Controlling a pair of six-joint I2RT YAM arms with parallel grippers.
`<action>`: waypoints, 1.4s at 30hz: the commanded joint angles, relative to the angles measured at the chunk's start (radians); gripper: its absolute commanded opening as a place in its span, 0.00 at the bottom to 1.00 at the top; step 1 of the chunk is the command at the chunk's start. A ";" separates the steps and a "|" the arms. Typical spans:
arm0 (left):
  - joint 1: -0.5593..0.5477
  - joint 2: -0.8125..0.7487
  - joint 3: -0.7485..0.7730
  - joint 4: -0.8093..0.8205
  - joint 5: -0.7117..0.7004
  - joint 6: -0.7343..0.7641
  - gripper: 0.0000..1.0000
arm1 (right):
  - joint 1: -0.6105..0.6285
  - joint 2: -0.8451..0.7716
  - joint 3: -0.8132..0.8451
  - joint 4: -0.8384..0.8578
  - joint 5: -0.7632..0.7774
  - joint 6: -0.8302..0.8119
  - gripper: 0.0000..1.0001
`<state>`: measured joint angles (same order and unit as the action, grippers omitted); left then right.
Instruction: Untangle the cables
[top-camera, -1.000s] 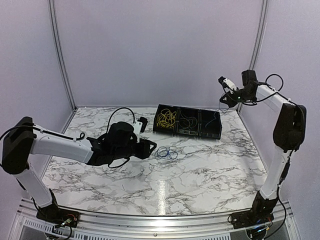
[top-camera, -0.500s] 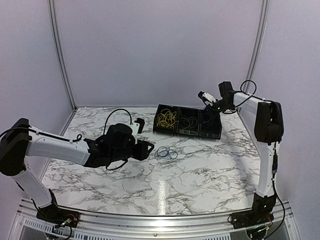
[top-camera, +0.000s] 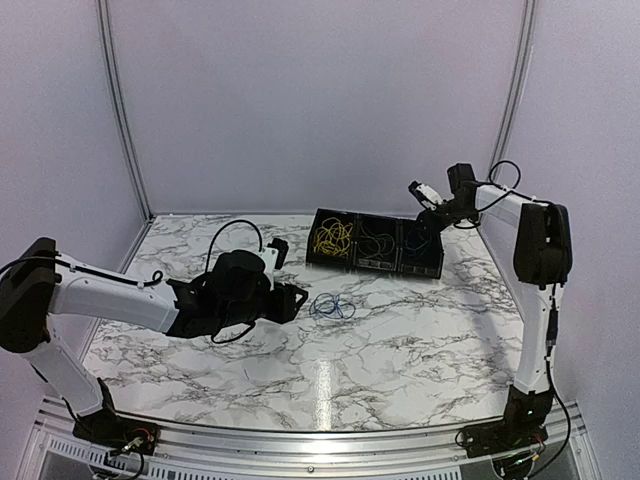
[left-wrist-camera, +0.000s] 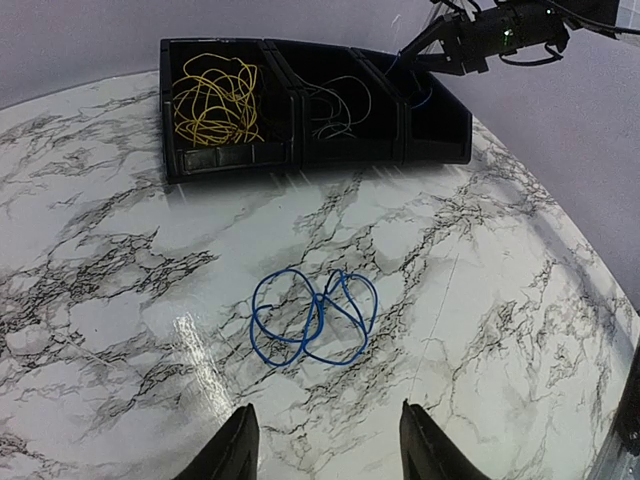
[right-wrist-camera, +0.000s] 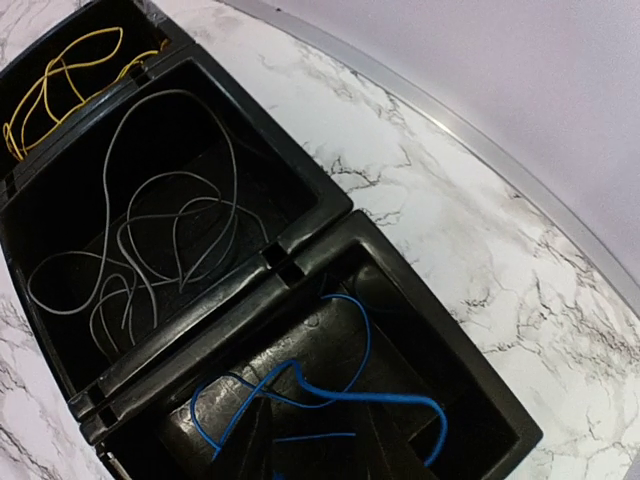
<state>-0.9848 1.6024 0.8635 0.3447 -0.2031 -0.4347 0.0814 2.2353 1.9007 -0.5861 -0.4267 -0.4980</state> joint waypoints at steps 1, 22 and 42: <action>-0.005 0.033 0.042 -0.021 -0.002 0.007 0.51 | 0.001 -0.127 0.031 -0.040 -0.012 0.016 0.34; -0.003 0.074 0.065 -0.087 0.016 -0.074 0.54 | 0.351 -0.226 -0.247 -0.233 -0.186 -0.232 0.42; -0.003 0.044 0.032 -0.129 -0.005 -0.136 0.55 | 0.476 -0.034 -0.207 -0.186 -0.233 0.089 0.49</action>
<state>-0.9848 1.6623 0.9024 0.2516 -0.1932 -0.5617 0.5480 2.1647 1.6398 -0.7914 -0.6323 -0.4694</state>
